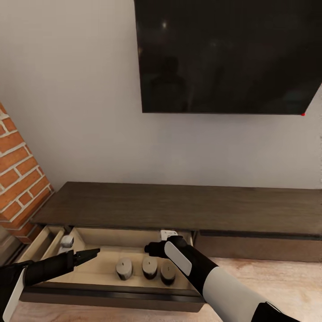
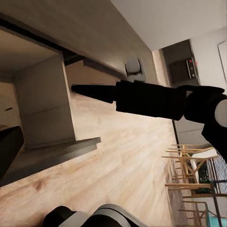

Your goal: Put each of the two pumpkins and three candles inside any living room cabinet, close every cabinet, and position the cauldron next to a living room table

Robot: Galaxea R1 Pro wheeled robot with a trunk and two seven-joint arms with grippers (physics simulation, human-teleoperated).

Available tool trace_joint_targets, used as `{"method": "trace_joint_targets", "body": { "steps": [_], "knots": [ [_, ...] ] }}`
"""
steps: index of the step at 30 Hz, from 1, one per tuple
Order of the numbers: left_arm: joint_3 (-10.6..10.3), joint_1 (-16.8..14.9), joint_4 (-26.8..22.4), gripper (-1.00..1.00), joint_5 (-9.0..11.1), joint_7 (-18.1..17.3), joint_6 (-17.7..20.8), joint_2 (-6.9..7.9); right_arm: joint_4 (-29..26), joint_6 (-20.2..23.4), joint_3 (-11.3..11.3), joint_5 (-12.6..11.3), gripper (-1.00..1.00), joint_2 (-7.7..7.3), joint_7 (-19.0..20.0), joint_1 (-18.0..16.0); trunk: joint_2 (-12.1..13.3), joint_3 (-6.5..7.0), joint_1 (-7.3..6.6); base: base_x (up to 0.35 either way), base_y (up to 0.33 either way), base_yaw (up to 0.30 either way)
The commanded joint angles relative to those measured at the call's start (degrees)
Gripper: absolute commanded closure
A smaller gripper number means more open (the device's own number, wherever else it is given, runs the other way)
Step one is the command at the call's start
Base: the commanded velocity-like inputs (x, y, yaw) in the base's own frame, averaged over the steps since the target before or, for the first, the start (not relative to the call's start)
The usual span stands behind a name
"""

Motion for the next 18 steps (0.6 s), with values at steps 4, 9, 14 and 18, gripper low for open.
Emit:
{"method": "trace_joint_targets", "body": {
  "steps": [4,9,14,18],
  "knots": [
    [0.00,0.00,0.00,-1.00,-0.02,-0.05,0.00,0.00,0.00,0.00,0.00,0.00,-1.00,0.00,0.00,-0.01,1.62,0.73,-0.89,-0.123,0.000,-0.005],
    [0.00,0.00,0.00,-1.00,-0.01,-0.06,0.00,0.00,0.00,0.00,-0.06,-0.02,-1.00,0.00,0.03,0.01,3.62,1.76,-1.98,-0.191,0.000,-0.115],
    [0.00,0.00,0.00,-1.00,0.01,0.00,0.00,0.00,0.00,-0.06,-0.01,-0.01,-1.00,0.00,0.06,0.00,5.63,2.70,-3.08,-0.040,0.000,-0.032],
    [0.00,0.00,0.00,-1.00,0.04,0.06,0.00,0.00,0.00,-0.22,-0.01,0.00,-1.00,0.00,0.08,0.01,7.23,3.42,-3.96,-0.004,0.000,-0.002]
  ]
}}
